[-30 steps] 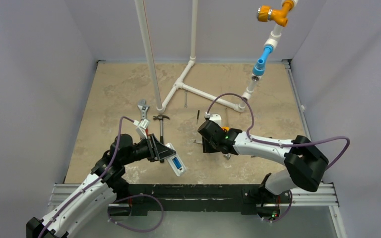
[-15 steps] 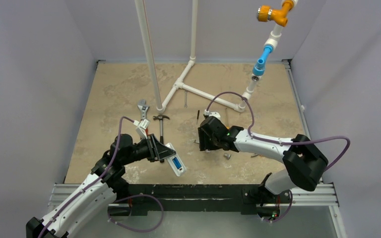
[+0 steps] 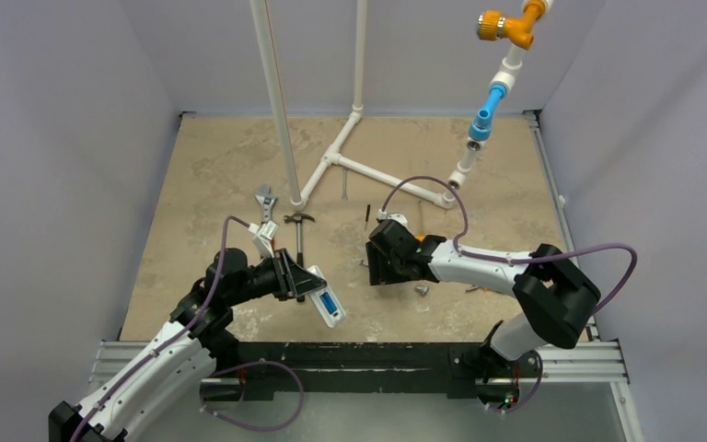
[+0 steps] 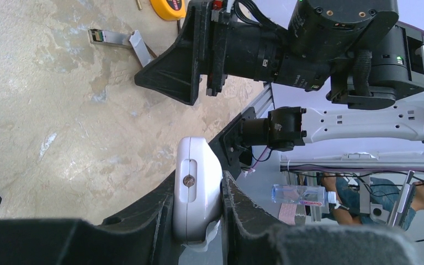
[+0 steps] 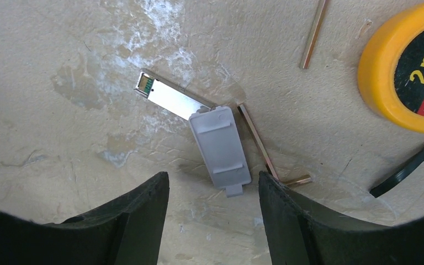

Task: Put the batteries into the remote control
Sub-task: Adjust the battery cover at the center of the board.

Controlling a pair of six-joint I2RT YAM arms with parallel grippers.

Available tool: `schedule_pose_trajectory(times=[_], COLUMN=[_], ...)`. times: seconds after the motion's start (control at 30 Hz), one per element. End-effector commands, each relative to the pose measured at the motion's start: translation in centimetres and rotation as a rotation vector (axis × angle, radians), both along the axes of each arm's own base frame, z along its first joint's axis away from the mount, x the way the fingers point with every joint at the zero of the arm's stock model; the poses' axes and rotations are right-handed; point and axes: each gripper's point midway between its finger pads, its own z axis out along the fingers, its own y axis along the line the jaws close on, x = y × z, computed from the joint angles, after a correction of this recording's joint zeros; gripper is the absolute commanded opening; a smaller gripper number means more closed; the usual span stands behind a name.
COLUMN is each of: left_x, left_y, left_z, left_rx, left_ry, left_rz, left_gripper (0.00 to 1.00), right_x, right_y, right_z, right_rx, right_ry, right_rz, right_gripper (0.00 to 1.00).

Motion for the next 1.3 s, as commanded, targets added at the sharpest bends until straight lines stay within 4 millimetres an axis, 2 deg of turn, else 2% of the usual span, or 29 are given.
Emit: schedule_pose_trajectory(times=[0.0, 0.77, 0.87, 1.03, 1.27], left_x=[0.3, 0.2, 0.3, 0.4, 0.3], left_y=[-0.1, 0.0, -0.1, -0.2, -0.2], left_z=[1.2, 1.2, 1.5, 1.7, 1.7], left_rx=[-0.028, -0.028, -0.027, -0.025, -0.024], left_ry=[-0.052, -0.049, -0.054, -0.058, -0.057], left_rz=[-0.003, 0.0, -0.004, -0.008, -0.007], left_gripper=[0.0, 0.0, 0.0, 0.0, 0.0], right_x=[-0.1, 1.0, 1.0, 0.7, 0.0], right_y=[-0.2, -1.8, -1.9, -2.0, -1.7], right_z=[-0.6, -2.3, -2.2, -2.3, -3.2], right_rx=[-0.006, -0.09, -0.096, -0.092, -0.076], right_ry=[0.015, -0.003, -0.004, -0.002, 0.025], right_rz=[-0.021, -0.038, -0.027, -0.007, 0.013], right_gripper=[0.59, 0.57, 0.51, 0.37, 0.32])
